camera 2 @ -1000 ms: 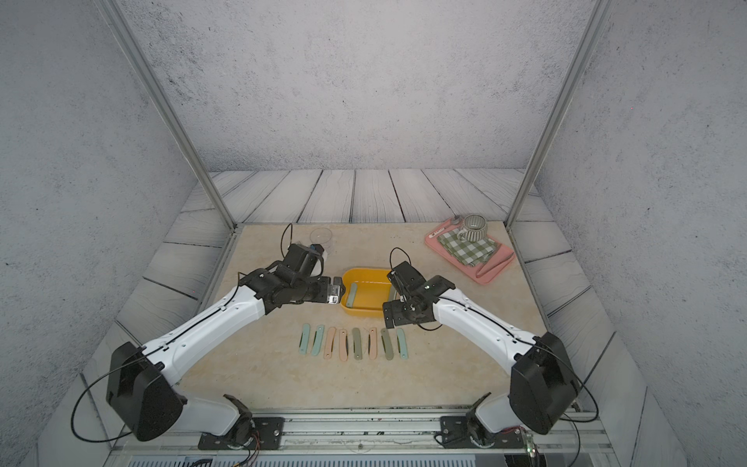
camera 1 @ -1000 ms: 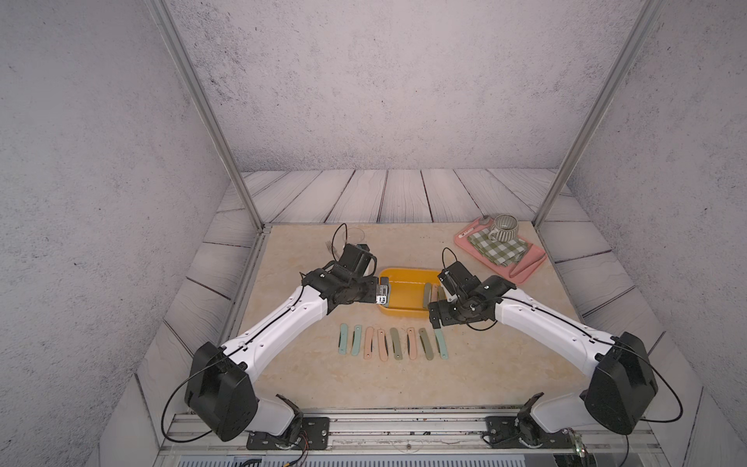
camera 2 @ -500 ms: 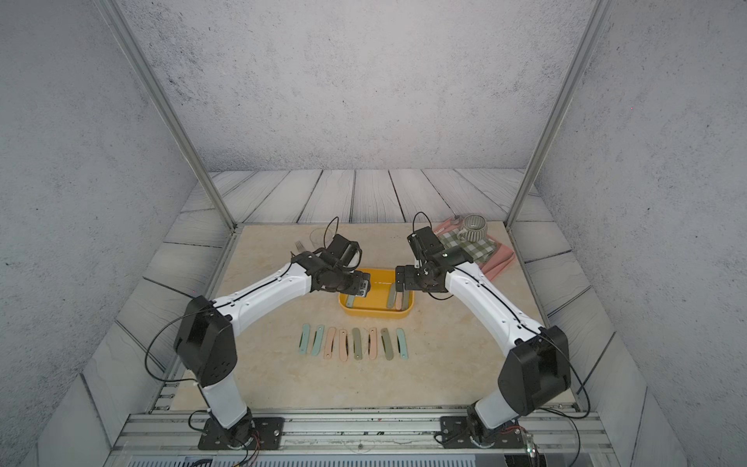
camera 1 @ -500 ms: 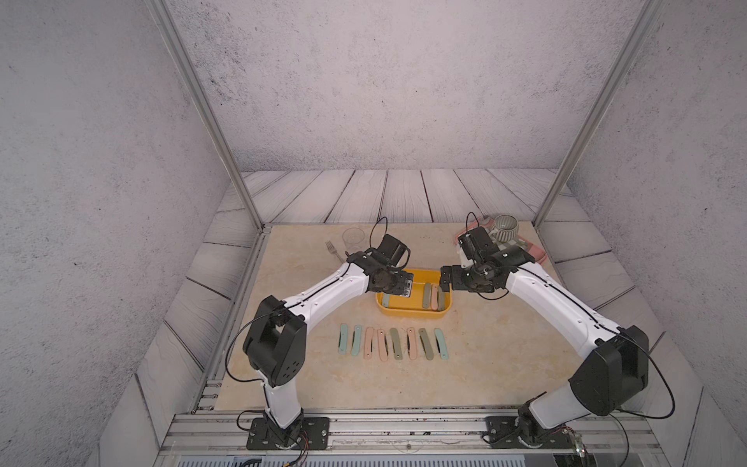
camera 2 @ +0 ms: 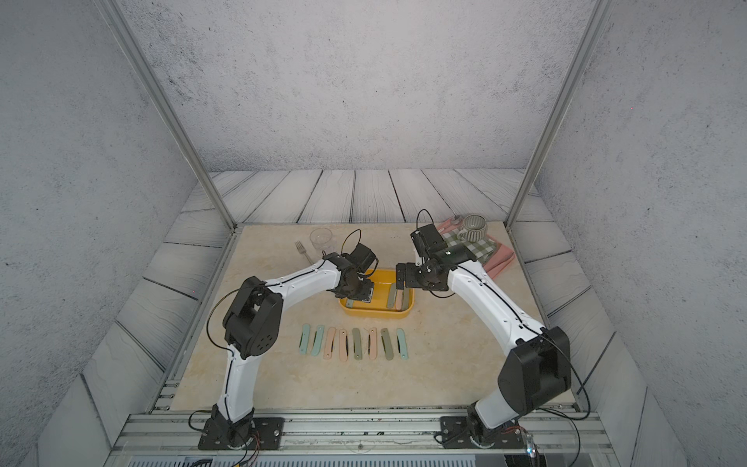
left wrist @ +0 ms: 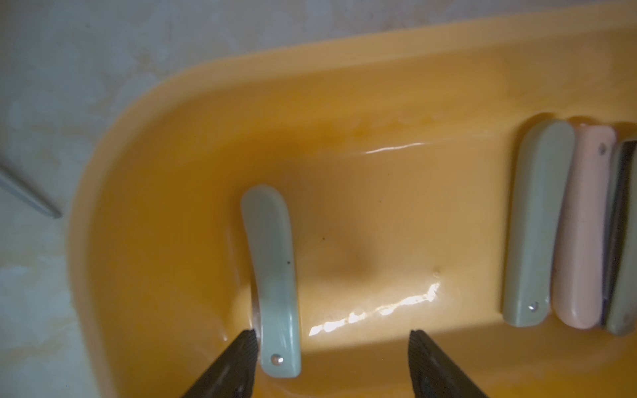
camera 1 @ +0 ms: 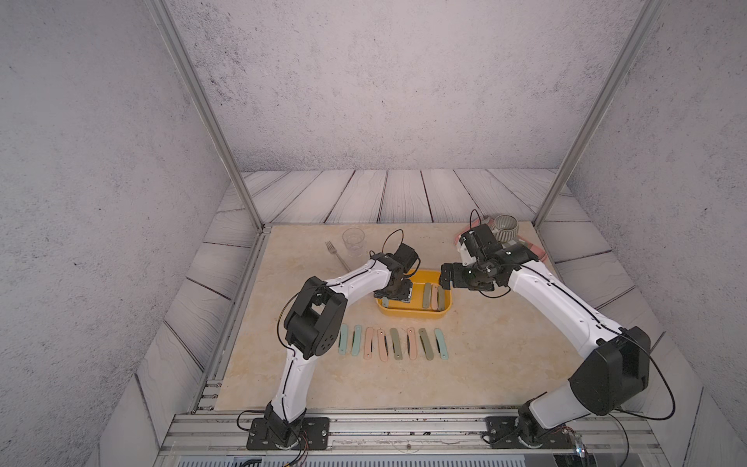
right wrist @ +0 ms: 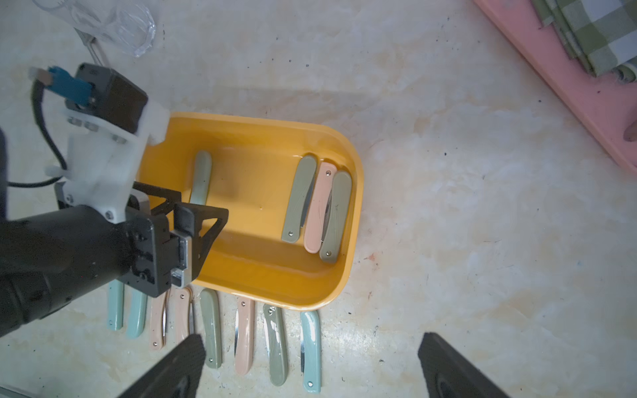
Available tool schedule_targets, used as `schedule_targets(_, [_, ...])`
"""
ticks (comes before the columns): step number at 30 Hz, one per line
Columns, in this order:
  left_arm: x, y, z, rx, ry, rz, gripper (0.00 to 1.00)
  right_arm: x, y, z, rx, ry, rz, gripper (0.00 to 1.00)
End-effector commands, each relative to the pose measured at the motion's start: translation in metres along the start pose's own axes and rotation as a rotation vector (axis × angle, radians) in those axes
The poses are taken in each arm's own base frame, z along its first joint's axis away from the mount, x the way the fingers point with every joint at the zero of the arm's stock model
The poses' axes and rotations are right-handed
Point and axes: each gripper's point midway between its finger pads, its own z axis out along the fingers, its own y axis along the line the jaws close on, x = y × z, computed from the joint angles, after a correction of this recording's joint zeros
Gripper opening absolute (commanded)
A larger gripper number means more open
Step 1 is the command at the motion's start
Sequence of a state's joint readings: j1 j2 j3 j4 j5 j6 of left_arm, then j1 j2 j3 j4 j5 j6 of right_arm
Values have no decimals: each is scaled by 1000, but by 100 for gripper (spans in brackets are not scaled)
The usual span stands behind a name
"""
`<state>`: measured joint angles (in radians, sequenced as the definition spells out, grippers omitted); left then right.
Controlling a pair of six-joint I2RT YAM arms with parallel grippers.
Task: Take the fruit knife out of the storage box
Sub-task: Pick up the fruit knife from the storage box.
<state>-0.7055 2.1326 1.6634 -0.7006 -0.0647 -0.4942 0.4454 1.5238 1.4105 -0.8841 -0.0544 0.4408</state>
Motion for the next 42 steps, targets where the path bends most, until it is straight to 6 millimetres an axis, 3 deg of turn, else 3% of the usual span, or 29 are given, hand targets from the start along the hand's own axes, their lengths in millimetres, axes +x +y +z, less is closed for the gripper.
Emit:
schedule_targets(1, [-16, 5, 0, -48, -59, -18, 73, 3, 0, -5, -17, -2, -6, 99])
schedule_targets(11, [-26, 18, 21, -152, -97, -41, 72, 4, -1, -4, -27, 5, -4, 99])
schedule_targets(20, [-19, 6, 42, -100, -52, -54, 70, 5, -1, -3, -37, 8, -2, 99])
schedule_targets(30, [-11, -5, 45, -76, -40, -49, 60, 7, 0, 0, -48, 17, 2, 99])
schedule_targets(33, [-16, -6, 44, -77, -54, -41, 51, 7, 0, 0, -50, 15, 3, 99])
schedule_targets(42, [-17, -7, 54, -78, -54, -10, 61, 6, 1, 1, -52, 18, 3, 99])
